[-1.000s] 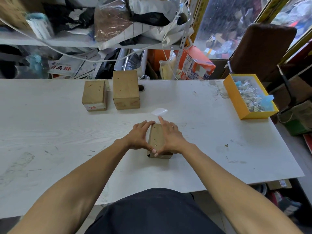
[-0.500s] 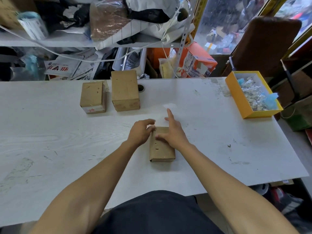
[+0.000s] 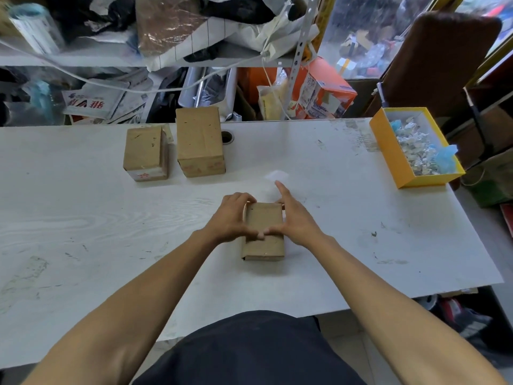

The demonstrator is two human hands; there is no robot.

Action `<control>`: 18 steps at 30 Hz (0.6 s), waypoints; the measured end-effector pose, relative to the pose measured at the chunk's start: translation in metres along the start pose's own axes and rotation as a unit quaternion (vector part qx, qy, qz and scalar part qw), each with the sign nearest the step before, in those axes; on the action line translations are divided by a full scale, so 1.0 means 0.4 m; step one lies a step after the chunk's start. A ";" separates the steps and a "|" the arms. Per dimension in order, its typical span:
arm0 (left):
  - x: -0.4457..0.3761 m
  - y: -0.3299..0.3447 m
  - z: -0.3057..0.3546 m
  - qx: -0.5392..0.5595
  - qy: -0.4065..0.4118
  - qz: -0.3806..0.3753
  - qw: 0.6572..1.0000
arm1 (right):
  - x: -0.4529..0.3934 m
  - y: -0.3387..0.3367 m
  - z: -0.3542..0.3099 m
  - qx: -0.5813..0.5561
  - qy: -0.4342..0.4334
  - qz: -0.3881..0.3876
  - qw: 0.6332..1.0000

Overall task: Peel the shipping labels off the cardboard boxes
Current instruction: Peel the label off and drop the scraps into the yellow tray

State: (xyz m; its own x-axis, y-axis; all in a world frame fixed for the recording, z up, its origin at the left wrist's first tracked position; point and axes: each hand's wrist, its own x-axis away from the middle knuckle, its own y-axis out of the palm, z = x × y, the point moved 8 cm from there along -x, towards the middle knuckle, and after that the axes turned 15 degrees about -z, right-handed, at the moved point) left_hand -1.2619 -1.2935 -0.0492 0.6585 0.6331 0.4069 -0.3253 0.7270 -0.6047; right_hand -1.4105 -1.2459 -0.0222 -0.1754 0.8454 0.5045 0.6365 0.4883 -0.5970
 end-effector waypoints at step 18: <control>0.001 0.080 0.033 -0.154 0.016 -0.043 0.987 | 0.070 0.030 0.084 -0.045 -0.048 -0.055 0.996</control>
State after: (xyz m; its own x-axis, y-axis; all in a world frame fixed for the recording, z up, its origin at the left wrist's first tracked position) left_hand -1.2809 -1.2665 -0.0594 0.6973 0.5597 0.4478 -0.0473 0.6594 -0.7503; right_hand -1.4329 -1.2091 -0.0363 -0.3159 0.8069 0.4991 0.6740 0.5611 -0.4805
